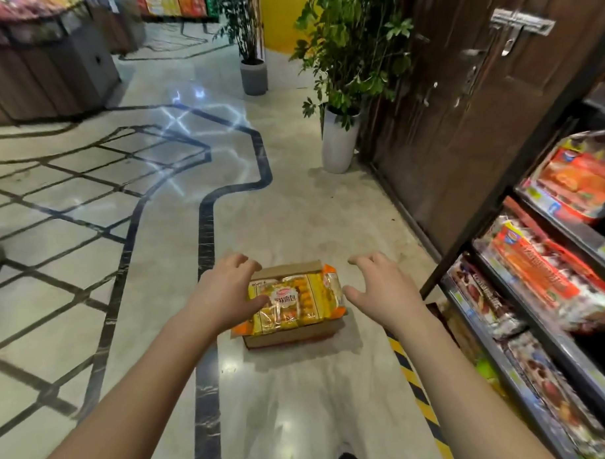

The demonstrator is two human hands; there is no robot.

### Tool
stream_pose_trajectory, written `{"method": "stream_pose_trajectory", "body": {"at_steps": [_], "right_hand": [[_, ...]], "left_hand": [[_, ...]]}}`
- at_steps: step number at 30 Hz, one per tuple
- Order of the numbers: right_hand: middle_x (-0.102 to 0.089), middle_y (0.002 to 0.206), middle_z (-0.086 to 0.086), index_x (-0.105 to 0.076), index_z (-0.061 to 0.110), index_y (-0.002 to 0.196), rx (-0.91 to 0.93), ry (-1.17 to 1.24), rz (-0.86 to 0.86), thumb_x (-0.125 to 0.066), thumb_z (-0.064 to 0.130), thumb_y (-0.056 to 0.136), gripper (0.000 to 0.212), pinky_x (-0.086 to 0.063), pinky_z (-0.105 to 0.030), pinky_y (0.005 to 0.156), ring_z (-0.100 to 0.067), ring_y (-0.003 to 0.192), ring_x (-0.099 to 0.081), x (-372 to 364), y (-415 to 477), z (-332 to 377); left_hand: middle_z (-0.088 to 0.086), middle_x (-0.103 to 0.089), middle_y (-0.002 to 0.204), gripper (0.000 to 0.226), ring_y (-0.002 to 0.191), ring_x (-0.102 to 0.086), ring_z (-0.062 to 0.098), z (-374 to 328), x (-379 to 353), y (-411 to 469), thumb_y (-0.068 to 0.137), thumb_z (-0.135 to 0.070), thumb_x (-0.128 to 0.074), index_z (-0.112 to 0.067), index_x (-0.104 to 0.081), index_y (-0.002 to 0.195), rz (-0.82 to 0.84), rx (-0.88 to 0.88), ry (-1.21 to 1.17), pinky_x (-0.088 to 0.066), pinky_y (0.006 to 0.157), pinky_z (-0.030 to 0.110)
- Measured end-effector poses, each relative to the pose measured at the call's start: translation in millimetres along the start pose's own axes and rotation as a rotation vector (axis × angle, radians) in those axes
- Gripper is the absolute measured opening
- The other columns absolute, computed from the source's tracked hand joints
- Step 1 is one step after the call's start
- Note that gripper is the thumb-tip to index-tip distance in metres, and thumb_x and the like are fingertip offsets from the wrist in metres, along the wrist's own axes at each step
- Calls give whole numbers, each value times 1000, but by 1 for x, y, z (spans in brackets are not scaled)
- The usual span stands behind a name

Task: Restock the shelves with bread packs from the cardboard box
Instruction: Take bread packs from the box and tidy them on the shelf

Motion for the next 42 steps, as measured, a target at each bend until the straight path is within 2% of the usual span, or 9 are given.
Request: {"method": "stream_pose_trajectory", "body": {"at_steps": [7,12,20,28,33,37,42], "right_hand": [[-52,141,-1,-51,29,144,8,43,39,-58,47,95,53,-43,-40,101,-24,128,-51,-42,92,-23],[-53,140,-1,-52,26,144,21,74,87,-57,47,96,52,-44,-40,103,-23,126,-54,-72,164,-53],[-54,139,-1,-54,26,141,-7,111,158,-59,46,96,50,-42,-41,103,-25,126,-54,-133,272,-92],[-51,141,-3,-53,27,141,-106,166,275,-60,42,95,49,-43,-41,104,-28,128,-52,-252,340,-131],[-50,139,-5,-53,25,142,-147,135,340,-60,41,95,50,-42,-41,102,-29,129,-51,-335,368,-154],[-52,133,-8,-52,26,143,-155,92,370,-61,40,94,52,-45,-42,97,-32,124,-54,-397,385,-171],[-54,131,-10,-50,23,144,-178,60,389,-62,43,93,56,-47,-43,97,-33,122,-55,-460,406,-195]], "left_hand": [[-2,-45,151,65,134,-47,19,29,-35,76,88,-53,-69,-30,-48,145,72,70,-22,-50,106,37],[-3,-47,149,63,132,-48,20,24,-73,144,87,-55,-68,-31,-50,142,153,95,-15,-50,106,41],[-1,-49,147,65,130,-49,22,26,-144,250,87,-53,-69,-27,-50,144,218,126,-40,-48,106,37],[-2,-48,148,66,133,-48,22,65,-243,318,88,-52,-70,-26,-49,145,308,169,-70,-50,104,41],[3,-48,149,66,135,-47,25,92,-320,337,89,-48,-71,-22,-51,145,372,182,-48,-44,107,38],[3,-49,148,67,135,-47,29,115,-379,346,86,-50,-73,-23,-53,143,416,210,-47,-45,107,44],[2,-45,152,68,138,-45,28,141,-441,359,87,-51,-72,-25,-49,146,448,231,-27,-46,110,46]]}}
Point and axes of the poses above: each hand's wrist, its own y-axis towards the middle knuckle, its own x-axis out of the back of the hand, z = x × y, the point moved 10 cm from there along y, towards the middle knuckle
